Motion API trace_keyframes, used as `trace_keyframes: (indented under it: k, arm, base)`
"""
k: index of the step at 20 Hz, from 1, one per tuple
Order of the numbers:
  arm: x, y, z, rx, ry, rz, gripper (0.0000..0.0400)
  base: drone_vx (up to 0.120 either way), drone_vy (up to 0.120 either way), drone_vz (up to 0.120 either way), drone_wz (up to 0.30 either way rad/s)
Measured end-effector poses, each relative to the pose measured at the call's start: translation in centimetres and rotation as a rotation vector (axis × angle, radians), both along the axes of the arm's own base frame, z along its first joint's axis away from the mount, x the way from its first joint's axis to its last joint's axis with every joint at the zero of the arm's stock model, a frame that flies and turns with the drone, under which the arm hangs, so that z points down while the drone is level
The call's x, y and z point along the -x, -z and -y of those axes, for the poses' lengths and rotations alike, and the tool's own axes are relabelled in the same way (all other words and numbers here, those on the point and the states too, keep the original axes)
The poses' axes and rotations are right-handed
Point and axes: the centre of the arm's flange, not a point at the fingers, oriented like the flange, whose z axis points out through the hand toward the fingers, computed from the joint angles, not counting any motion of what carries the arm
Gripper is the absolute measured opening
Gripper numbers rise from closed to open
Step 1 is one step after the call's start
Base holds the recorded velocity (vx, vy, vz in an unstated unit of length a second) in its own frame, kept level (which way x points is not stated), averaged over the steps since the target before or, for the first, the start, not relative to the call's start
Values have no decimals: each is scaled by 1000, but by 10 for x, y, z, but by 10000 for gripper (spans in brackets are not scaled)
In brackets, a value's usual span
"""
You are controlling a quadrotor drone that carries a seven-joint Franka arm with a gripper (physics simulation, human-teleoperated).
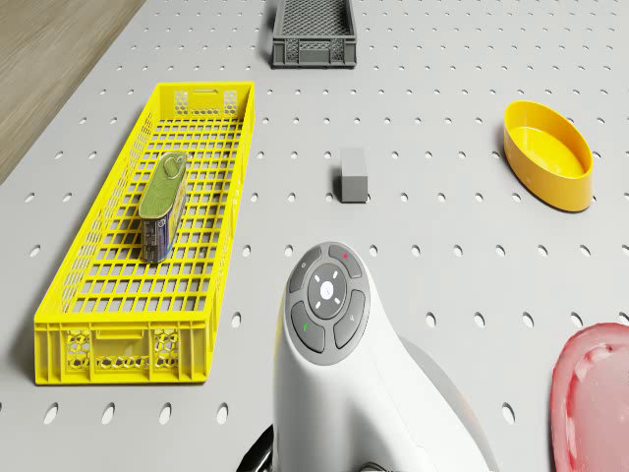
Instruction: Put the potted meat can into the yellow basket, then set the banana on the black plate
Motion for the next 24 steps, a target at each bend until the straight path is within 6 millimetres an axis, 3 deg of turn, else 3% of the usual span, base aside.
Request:
trace_keyframes:
  k: [6,24]
  arm:
    - [0,-18,0,0,0,0,190]
    - [0,-61,0,1,-11,0,190]
  base:
    - [0,0,-100,0]
    - [0,0,0,0]
